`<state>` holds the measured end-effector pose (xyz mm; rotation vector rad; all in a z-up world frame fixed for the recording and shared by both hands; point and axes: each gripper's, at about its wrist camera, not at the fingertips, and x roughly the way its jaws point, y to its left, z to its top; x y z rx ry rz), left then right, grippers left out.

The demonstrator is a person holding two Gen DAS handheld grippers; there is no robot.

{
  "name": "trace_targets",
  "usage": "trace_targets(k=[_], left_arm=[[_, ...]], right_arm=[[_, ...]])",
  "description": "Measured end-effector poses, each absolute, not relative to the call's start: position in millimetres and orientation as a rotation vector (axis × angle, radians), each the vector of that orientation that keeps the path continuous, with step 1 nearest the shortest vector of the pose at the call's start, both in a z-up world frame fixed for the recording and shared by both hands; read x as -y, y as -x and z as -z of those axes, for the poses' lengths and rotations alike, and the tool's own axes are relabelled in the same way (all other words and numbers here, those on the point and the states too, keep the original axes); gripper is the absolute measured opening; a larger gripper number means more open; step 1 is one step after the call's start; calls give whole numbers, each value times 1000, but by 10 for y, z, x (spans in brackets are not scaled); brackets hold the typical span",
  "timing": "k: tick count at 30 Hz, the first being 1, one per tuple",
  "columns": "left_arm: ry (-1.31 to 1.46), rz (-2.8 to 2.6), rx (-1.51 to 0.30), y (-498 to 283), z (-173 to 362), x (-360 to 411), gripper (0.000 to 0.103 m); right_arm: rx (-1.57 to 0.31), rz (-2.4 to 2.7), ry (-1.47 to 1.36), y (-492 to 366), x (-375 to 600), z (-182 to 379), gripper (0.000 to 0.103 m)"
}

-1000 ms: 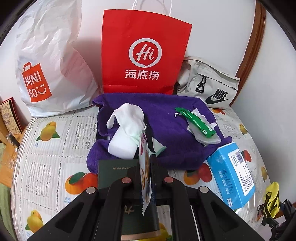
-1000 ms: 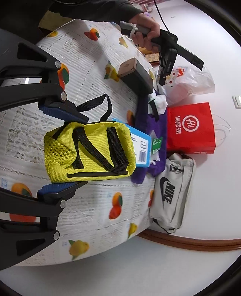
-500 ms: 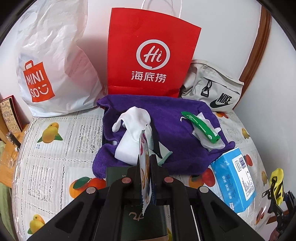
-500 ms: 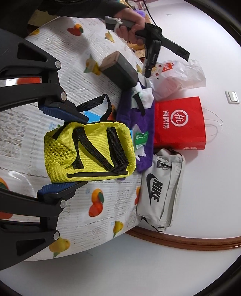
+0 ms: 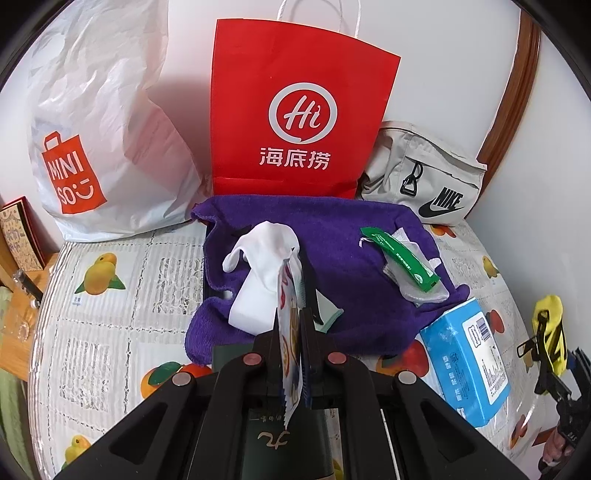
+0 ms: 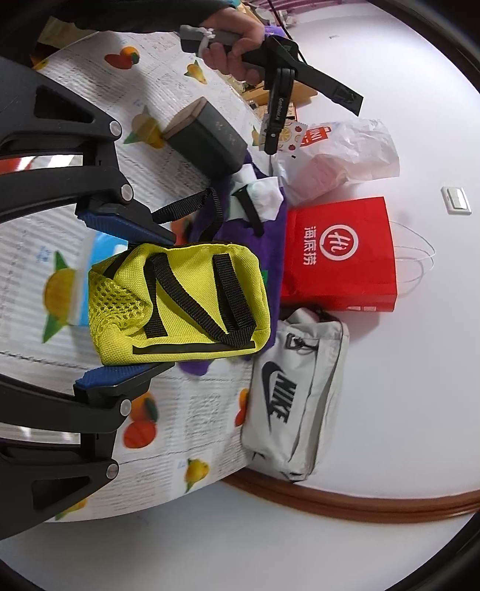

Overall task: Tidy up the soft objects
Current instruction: 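Carry the yellow bag and orange-print sachet toward the purple towel with both tools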

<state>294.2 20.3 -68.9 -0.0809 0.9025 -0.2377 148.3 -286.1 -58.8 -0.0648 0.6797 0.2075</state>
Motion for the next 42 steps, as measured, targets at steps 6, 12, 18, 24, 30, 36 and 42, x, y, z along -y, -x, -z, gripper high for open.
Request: trace_targets(k=[6,12,18,24,30,36,42], left_arm=[[73,244,-910,-3014,685,-172,7],[66,241,-917,-3085,698,-153,7],[71,243,-919,-3189,703,-144,7],[68,251,-927,-3301,741,-97,7],[60,258,-947,-3434,817,-25,7],[51,262,-971,-3588,899,27,7],[51,298,-1031,-3757,1017,134,7]], right_arm=[[-666,-221,65,-1752,2805,537,58],[-660,-224,50,-2016,2783,513,58],[-665,-234,48,-2271,2749,519,58],[-679,-239,44,-2525,2710,550,58],[-702,-253,48,-2774,2647,616,58],[-712,-258,55,-2983,2599,656,58],[-753,-253,53,-3213,2600,750,59]])
